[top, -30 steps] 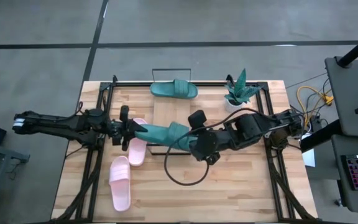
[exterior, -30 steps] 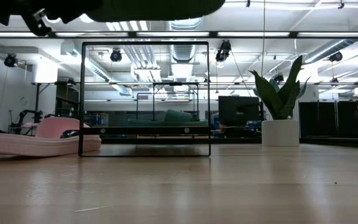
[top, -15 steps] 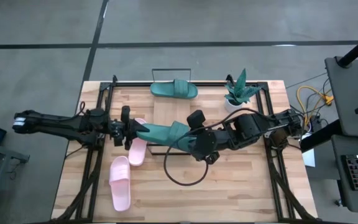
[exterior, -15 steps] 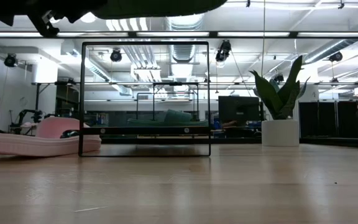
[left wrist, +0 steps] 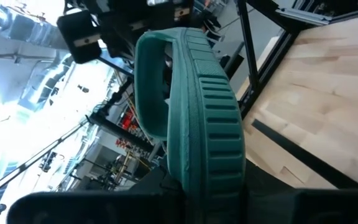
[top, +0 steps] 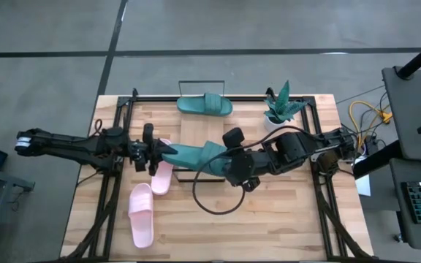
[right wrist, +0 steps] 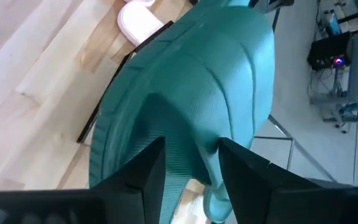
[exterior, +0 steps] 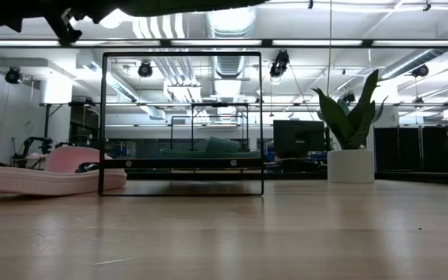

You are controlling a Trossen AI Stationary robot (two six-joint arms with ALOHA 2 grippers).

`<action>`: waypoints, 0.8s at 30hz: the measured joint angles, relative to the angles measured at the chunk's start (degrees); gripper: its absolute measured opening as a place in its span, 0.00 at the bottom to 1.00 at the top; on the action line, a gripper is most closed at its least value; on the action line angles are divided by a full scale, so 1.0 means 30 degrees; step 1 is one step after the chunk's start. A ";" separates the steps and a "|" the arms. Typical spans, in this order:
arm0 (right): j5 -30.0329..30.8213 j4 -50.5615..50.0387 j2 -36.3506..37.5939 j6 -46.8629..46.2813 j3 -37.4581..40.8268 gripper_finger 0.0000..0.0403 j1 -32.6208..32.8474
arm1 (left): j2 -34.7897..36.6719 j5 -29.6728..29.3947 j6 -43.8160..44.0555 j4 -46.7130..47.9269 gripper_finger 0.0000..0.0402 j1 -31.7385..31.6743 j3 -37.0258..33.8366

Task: Pick and place slides into the shelf
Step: Put the green slides on the shelf

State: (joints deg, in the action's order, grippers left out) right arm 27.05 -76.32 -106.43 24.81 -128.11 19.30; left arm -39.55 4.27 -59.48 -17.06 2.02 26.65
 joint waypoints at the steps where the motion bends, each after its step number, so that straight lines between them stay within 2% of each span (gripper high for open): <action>1: -0.0002 0.0025 0.0005 -0.0048 0.0000 0.34 -0.0057 | 0.0061 0.0017 0.0001 -0.0067 0.09 0.0000 0.0000; 7: -0.0001 0.1043 0.0005 0.0965 0.0000 0.34 -0.0071 | -0.0156 0.0912 0.0005 -0.0740 0.09 -0.0009 0.0003; 18: -0.0002 0.2599 -0.0039 0.2352 0.0000 0.34 -0.0155 | -0.1076 0.0903 -0.0545 -0.1798 0.09 -0.0007 0.0036; 21: 0.0005 0.2539 -0.0039 0.2718 0.0162 0.30 -0.0201 | -0.1191 0.0889 -0.0641 -0.1777 0.09 -0.0010 0.0036; 24: 0.0002 0.2070 -0.0046 0.3937 0.0488 0.20 -0.0201 | -0.1245 0.0891 -0.0091 -0.1663 0.09 -0.0007 0.0036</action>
State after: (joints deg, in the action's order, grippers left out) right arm 27.06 -70.11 -106.56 36.62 -126.65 18.70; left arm -43.29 6.94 -59.76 -22.04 2.00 26.76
